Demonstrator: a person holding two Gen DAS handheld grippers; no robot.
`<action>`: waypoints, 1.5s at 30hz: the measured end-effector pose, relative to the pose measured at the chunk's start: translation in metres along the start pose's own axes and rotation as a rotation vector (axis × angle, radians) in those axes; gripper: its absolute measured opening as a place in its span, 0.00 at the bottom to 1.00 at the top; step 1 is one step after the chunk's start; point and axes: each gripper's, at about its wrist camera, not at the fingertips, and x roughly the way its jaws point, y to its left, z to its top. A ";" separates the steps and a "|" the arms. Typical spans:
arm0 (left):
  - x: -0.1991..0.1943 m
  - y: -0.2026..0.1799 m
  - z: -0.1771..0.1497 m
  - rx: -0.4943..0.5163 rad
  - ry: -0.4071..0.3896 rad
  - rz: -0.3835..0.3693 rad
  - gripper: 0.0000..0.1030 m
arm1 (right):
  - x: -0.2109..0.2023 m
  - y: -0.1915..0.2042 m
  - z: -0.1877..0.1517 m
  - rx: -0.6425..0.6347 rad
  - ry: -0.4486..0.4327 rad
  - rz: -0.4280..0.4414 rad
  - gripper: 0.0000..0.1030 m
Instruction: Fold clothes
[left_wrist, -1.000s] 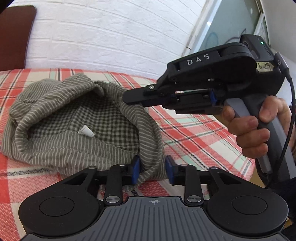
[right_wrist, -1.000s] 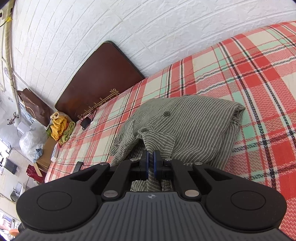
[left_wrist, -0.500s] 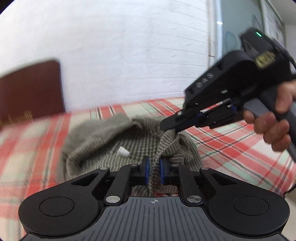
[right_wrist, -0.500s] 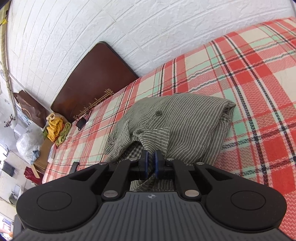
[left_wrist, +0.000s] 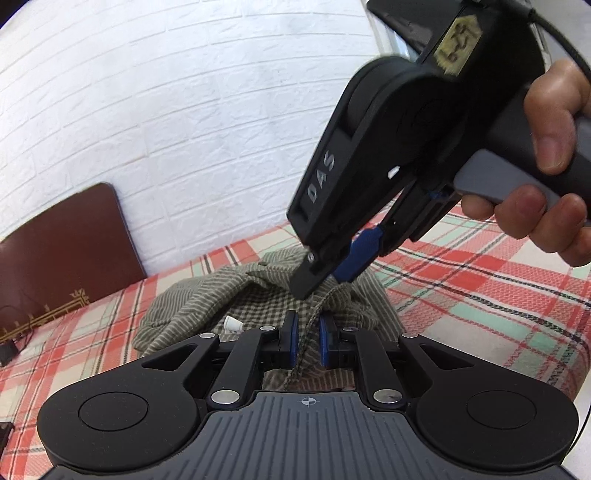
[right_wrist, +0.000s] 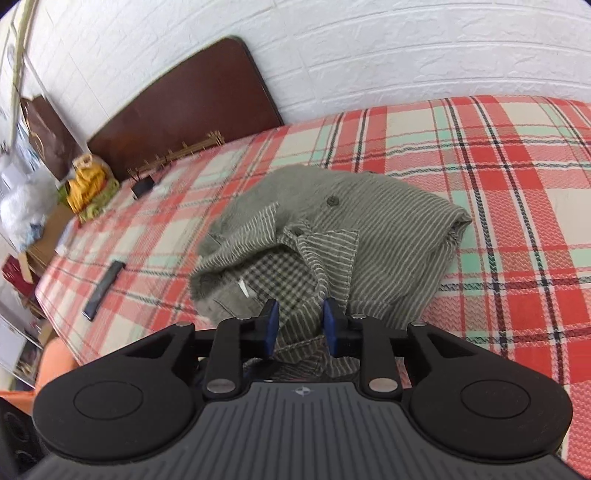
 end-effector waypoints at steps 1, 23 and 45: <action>-0.002 0.000 -0.002 0.003 -0.002 0.000 0.08 | 0.000 0.000 0.000 0.002 0.001 -0.003 0.10; -0.025 0.066 -0.023 -0.286 0.094 -0.204 0.46 | -0.022 -0.051 -0.003 0.374 -0.194 0.195 0.06; 0.022 0.138 -0.059 -0.979 0.252 -0.531 0.62 | -0.024 -0.046 -0.011 0.266 -0.216 0.200 0.06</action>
